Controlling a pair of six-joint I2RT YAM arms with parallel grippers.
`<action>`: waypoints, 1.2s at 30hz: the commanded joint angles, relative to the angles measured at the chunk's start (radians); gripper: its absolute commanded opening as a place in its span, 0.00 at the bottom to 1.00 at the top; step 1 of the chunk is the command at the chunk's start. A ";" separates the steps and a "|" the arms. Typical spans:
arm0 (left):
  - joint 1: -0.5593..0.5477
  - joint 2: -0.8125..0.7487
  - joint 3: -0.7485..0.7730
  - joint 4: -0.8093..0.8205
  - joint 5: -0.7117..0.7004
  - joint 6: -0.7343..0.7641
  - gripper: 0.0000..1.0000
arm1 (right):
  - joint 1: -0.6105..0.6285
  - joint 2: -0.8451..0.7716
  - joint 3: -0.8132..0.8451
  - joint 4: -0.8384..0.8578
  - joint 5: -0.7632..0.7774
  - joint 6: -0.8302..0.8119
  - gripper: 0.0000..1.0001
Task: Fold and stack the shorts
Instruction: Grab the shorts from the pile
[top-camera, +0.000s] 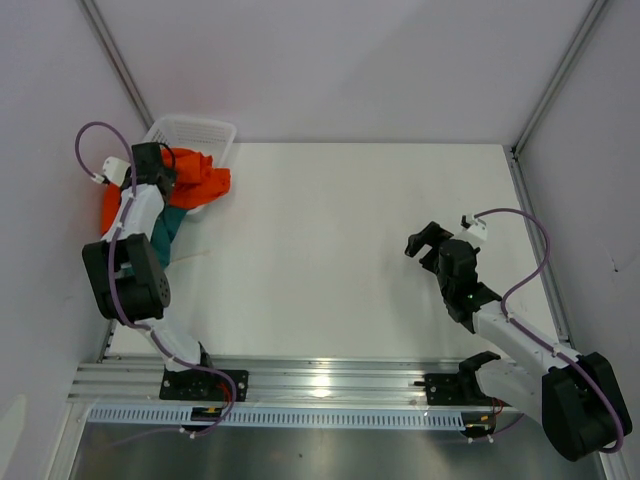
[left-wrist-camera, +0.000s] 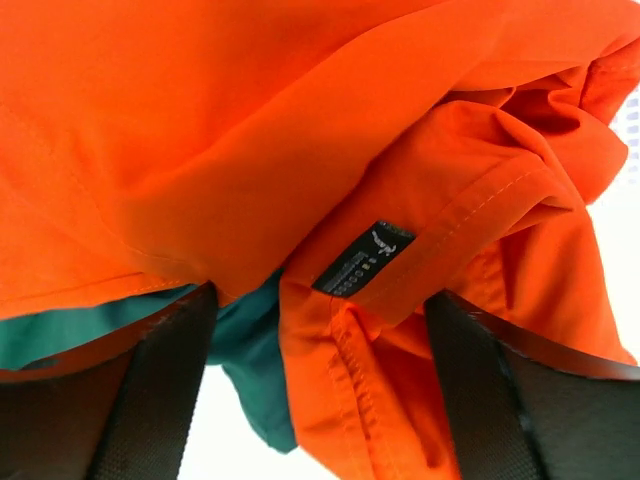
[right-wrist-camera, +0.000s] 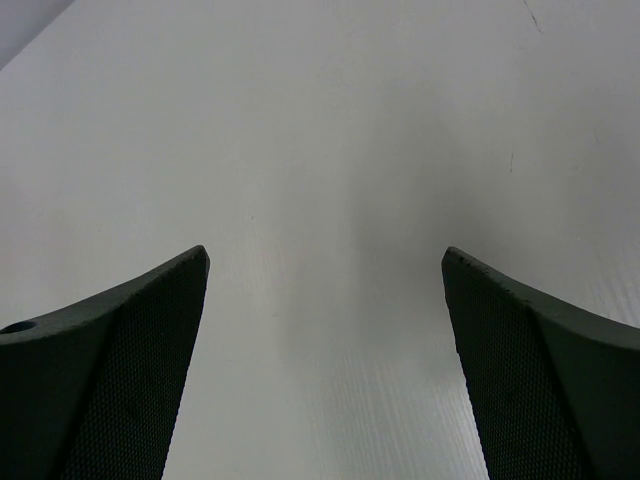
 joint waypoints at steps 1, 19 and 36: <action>0.009 0.027 0.057 0.054 -0.011 -0.051 0.84 | 0.007 -0.003 -0.004 0.045 0.003 0.002 1.00; -0.012 -0.173 -0.003 0.093 -0.106 -0.065 0.00 | 0.009 0.001 0.004 0.047 -0.011 -0.006 0.99; -0.467 -0.601 0.012 0.256 -0.128 0.184 0.00 | 0.013 -0.020 0.018 0.031 0.008 -0.039 1.00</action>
